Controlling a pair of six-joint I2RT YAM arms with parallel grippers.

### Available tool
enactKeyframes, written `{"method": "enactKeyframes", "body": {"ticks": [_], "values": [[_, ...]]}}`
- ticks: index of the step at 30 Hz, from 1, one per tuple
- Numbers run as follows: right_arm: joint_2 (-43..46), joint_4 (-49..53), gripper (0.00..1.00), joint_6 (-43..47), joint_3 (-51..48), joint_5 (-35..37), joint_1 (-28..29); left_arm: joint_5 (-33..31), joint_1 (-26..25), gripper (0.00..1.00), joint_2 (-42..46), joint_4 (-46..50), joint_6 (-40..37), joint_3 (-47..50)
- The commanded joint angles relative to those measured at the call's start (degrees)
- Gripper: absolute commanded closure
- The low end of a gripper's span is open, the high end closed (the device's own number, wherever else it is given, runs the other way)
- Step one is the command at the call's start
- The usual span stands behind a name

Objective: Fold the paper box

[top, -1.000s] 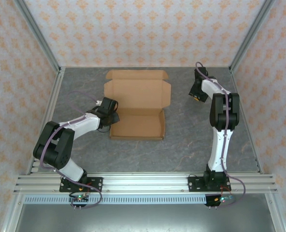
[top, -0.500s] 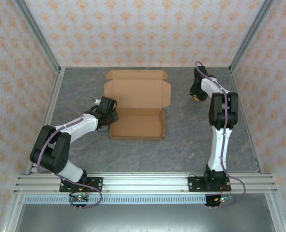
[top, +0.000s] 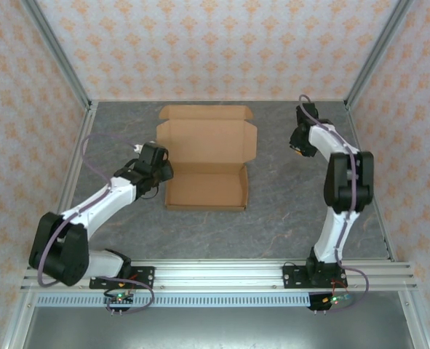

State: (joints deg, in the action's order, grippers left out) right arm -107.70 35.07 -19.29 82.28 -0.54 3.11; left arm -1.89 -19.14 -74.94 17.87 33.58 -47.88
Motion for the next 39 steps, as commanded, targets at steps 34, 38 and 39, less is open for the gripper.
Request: {"method": "enactKeyframes", "body": {"ticks": [34,38,39], "values": [[-10.34,-0.45,0.63,-0.79,4.91,-1.90,44.35,-0.73,9.77,0.47,9.36,2.90,-2.65,3.59],[-9.32,1.09,0.46,0.66,5.24,-1.16,44.35,-0.70,10.08,0.46,7.83,1.66,-2.65,2.91],[-8.61,1.69,0.43,1.38,5.43,-0.99,44.35,-0.57,10.17,0.46,7.39,1.40,-2.65,2.58]]}}
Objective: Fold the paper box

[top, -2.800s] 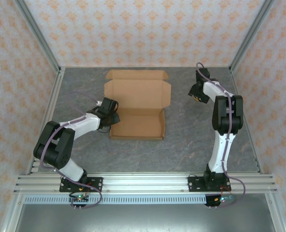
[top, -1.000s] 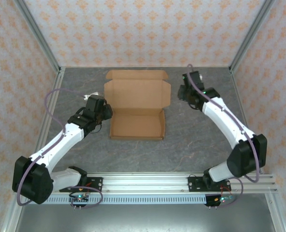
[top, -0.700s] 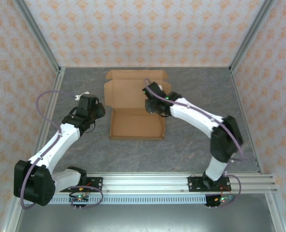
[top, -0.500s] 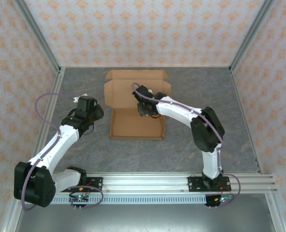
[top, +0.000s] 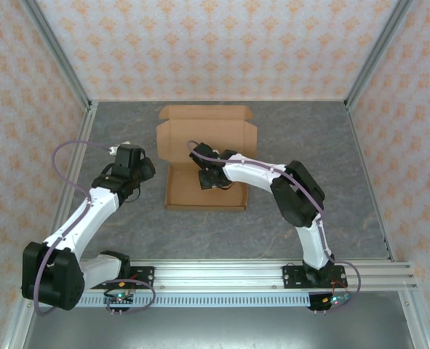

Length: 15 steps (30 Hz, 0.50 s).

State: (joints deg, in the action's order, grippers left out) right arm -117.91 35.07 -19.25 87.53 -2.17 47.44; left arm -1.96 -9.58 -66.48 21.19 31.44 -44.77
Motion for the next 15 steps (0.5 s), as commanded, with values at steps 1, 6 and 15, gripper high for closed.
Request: {"method": "enactKeyframes", "body": {"ticks": [1,6,15], "values": [[2.59,2.27,0.41,2.00,0.33,0.91,0.01,-0.42,0.84,0.46,-1.43,-2.15,-0.50,-0.92],[13.27,2.81,0.37,8.94,-1.02,2.00,-1.48,2.11,2.88,0.37,-3.07,-5.30,-4.45,-3.44],[30.15,-6.91,0.24,24.42,-11.52,-10.54,-22.48,16.58,6.10,0.17,-11.05,-14.86,-21.08,-10.58]]}}
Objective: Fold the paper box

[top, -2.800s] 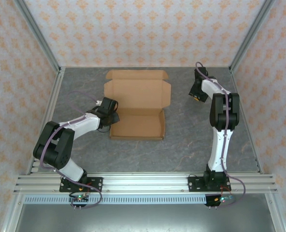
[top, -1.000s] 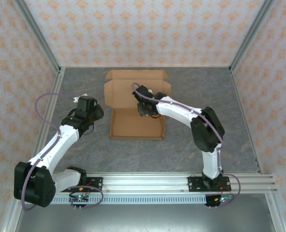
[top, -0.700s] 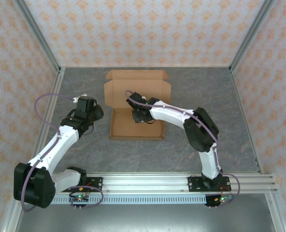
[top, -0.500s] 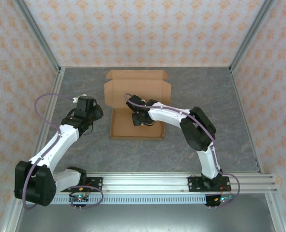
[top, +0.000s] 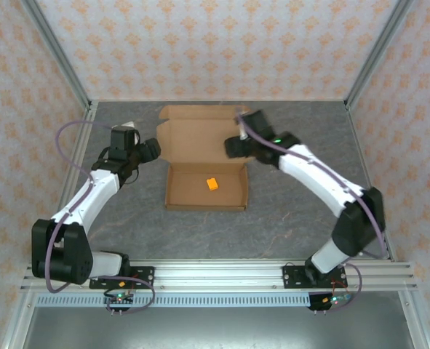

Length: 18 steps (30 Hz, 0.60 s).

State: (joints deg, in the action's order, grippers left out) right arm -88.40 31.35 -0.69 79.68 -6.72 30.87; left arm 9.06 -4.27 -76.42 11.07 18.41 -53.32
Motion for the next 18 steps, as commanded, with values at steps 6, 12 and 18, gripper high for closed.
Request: {"method": "enactKeyframes", "body": {"ticks": [6,12,18], "values": [[-3.81,-9.80,0.17,10.98,-3.64,-17.23,-14.93,14.72,4.33,0.11,-7.01,-2.93,-16.55,-8.24],[-10.37,-10.00,0.17,14.58,-0.01,-25.60,-18.10,19.04,5.36,0.10,-14.54,2.41,-22.02,-15.78],[-14.26,-11.02,0.20,15.95,1.02,-28.75,-18.69,23.39,5.45,0.11,-19.12,4.67,-23.98,-19.94]]}}
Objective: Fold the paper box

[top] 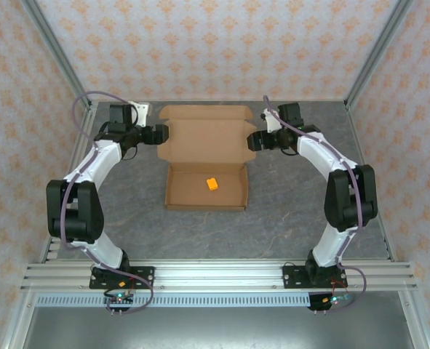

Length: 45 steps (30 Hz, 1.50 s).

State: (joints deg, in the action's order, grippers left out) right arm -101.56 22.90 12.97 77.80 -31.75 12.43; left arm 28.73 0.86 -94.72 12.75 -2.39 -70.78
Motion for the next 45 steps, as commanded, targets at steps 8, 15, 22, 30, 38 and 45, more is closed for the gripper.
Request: {"method": "enactKeyframes", "body": {"ticks": [8,15,22,30,38,45], "values": [[-4.92,-4.02,0.35,1.54,5.46,-8.60,-0.21,5.32,0.28,0.25,-5.33,5.42,-4.49,-6.50],[-4.84,-5.27,0.60,0.28,5.46,-10.18,-0.14,9.60,0.28,0.42,-8.83,6.40,-3.85,-9.52],[-4.31,-5.96,0.70,-0.91,5.28,-9.76,-0.03,11.35,0.32,0.55,-9.15,6.87,-3.84,-10.08],[-1.96,-6.51,0.80,-2.82,4.47,-5.04,1.25,9.07,0.06,0.75,-5.59,4.05,-1.82,-7.46],[2.38,-8.79,0.95,-6.16,1.29,7.44,5.12,0.35,-0.87,0.83,1.72,-0.99,1.03,-0.12],[5.93,-14.18,1.00,-9.65,-3.06,12.27,6.39,0.29,-1.42,0.90,0.70,0.70,1.42,-1.00]]}}
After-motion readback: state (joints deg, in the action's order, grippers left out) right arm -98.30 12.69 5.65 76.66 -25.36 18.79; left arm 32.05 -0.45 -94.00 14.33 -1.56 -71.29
